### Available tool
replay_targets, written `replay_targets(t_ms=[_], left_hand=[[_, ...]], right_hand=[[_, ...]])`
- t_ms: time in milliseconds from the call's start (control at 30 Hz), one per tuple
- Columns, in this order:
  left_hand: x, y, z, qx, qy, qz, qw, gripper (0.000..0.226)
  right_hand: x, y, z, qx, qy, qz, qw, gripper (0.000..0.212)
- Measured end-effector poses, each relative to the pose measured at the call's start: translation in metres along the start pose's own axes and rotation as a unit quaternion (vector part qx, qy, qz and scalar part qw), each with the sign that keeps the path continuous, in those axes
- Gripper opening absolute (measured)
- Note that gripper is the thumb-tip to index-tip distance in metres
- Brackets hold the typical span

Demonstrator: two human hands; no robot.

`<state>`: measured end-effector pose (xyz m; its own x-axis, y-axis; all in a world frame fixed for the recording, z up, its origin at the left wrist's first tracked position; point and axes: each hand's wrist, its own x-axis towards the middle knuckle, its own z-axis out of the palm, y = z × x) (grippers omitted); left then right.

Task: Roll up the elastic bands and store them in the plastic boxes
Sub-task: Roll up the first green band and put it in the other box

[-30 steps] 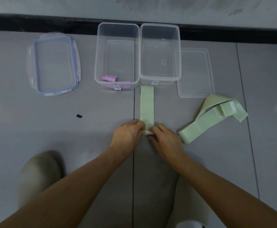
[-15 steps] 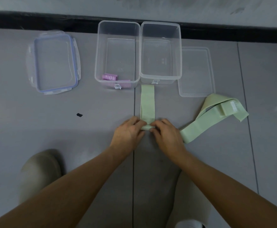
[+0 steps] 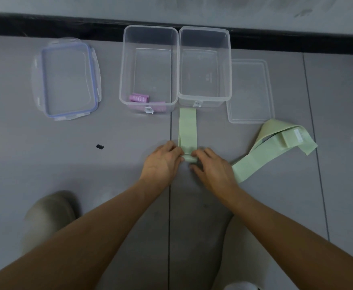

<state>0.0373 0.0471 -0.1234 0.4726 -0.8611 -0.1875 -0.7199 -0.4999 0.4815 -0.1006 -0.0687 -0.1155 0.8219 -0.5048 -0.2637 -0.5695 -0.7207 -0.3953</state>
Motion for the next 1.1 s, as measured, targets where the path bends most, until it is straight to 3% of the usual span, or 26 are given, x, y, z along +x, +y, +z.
replay_targets(t_ms=[433, 667, 900, 1100], left_hand=[[-0.006, -0.002, -0.002, 0.0, -0.016, 0.045, 0.999, 0.02], [0.003, 0.002, -0.002, -0.01, -0.01, 0.01, 1.0, 0.02], [0.005, 0.005, -0.003, -0.036, 0.0, -0.023, 0.999, 0.014], [-0.002, 0.005, 0.003, -0.02, 0.02, 0.002, 1.0, 0.02]], right_hand=[[0.008, 0.002, -0.01, -0.004, -0.059, -0.015, 0.998, 0.026], [0.005, -0.004, -0.012, 0.051, 0.019, 0.013, 0.998, 0.021], [0.004, 0.0, -0.006, 0.005, -0.006, -0.019, 1.0, 0.028], [0.015, 0.002, -0.011, 0.029, -0.025, -0.008, 0.999, 0.024]])
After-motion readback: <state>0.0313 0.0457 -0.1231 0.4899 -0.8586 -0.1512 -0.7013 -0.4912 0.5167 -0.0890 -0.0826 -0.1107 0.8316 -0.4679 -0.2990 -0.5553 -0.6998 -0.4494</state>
